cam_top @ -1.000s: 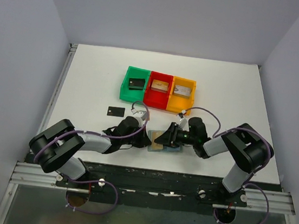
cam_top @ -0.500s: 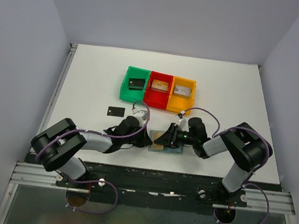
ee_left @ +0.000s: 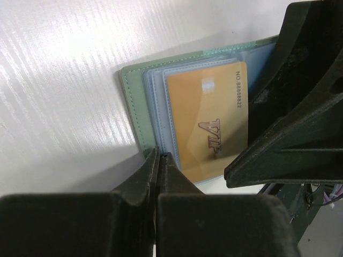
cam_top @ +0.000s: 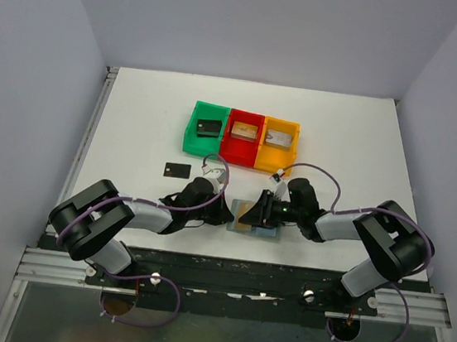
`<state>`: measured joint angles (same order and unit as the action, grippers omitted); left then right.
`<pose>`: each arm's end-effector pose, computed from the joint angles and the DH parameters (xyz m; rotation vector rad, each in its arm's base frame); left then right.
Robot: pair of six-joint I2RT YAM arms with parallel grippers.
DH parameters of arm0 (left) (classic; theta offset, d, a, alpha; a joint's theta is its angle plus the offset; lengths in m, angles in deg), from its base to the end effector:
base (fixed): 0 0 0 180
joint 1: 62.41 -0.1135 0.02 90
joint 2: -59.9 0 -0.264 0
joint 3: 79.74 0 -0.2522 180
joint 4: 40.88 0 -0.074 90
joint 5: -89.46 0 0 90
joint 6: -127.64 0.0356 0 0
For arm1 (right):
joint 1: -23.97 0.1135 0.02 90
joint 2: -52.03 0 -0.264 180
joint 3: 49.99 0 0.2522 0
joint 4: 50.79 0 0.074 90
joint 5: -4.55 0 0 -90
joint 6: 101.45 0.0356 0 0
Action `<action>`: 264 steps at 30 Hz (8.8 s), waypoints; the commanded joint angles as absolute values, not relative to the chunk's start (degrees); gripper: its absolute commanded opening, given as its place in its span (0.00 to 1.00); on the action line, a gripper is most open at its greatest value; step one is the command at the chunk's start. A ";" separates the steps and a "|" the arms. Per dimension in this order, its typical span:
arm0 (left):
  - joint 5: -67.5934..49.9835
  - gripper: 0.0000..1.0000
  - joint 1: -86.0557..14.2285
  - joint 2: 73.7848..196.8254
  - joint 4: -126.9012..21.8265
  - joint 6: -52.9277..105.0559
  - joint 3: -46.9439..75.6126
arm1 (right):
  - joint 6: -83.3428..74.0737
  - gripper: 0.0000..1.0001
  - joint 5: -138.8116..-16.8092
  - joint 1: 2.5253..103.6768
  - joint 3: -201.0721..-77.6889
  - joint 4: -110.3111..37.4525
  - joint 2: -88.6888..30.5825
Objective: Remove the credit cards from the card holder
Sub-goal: Remove the credit card from the card holder, then place the credit card at the center of the board, then remove the credit card from the card holder.
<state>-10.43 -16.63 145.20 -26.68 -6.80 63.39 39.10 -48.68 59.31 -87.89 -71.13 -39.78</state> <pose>0.1741 -0.1877 0.1266 0.1361 2.3658 -1.0320 0.2017 0.1691 0.1169 -0.1074 2.4529 1.4716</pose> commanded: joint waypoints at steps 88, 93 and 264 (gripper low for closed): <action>-16.24 0.99 -18.20 106.85 -50.08 7.75 56.70 | -6.87 0.00 -46.37 62.38 -117.00 4.80 -8.26; -26.64 0.99 -18.56 98.84 -44.47 8.56 60.04 | -9.60 0.01 -38.79 64.84 -121.39 9.02 -8.88; 13.02 0.99 -17.06 120.64 -67.68 -11.68 52.30 | 15.09 0.67 -94.51 60.80 -106.45 -9.43 -20.21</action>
